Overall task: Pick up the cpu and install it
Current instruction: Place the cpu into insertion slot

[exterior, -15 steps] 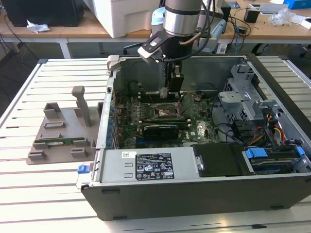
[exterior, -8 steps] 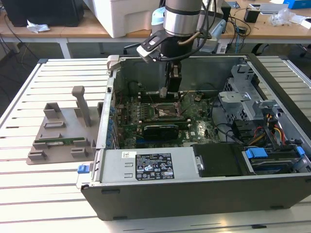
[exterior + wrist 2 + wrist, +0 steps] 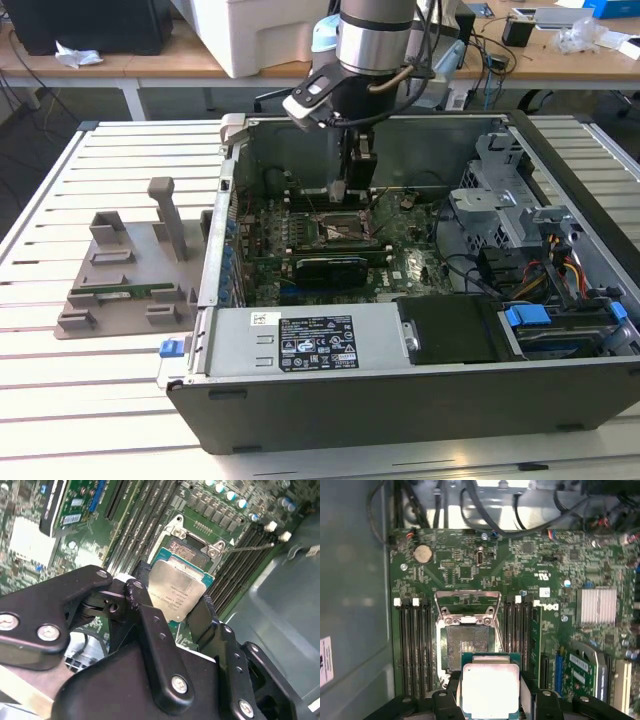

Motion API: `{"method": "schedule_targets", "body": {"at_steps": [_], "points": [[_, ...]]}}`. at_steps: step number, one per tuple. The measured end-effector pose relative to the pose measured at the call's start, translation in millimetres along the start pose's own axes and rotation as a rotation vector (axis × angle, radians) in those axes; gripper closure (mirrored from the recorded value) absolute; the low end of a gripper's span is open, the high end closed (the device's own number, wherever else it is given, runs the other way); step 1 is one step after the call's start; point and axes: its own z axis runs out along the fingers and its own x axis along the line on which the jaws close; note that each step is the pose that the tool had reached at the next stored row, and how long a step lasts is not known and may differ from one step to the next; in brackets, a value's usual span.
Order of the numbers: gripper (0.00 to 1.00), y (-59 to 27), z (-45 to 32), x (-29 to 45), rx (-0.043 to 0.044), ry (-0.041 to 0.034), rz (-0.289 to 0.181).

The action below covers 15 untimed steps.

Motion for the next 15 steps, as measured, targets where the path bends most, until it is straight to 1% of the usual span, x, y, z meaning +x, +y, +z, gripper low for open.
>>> {"method": "schedule_targets", "body": {"at_steps": [1, 2, 3, 4, 5, 6, 15], "points": [[0.45, 0.0, 0.0, 0.0, -0.001, -0.0012, -0.018], [0.45, 0.0, 0.0, 0.0, -0.0025, -0.0021, -0.046], [0.45, 0.0, 0.0, 0.0, -0.0034, 0.0002, -0.061], [0.45, 0.1, 0.0, 0.0, -0.0045, 0.0056, -0.072], [0.45, 0.1, 0.0, 0.0, -0.0059, 0.0185, -0.086], [0.45, 0.1, 0.0, 0.0, -0.0064, 0.0238, -0.089], [0.45, 0.2, 1.0, 0.0, -0.0066, 0.0249, -0.092]]}}
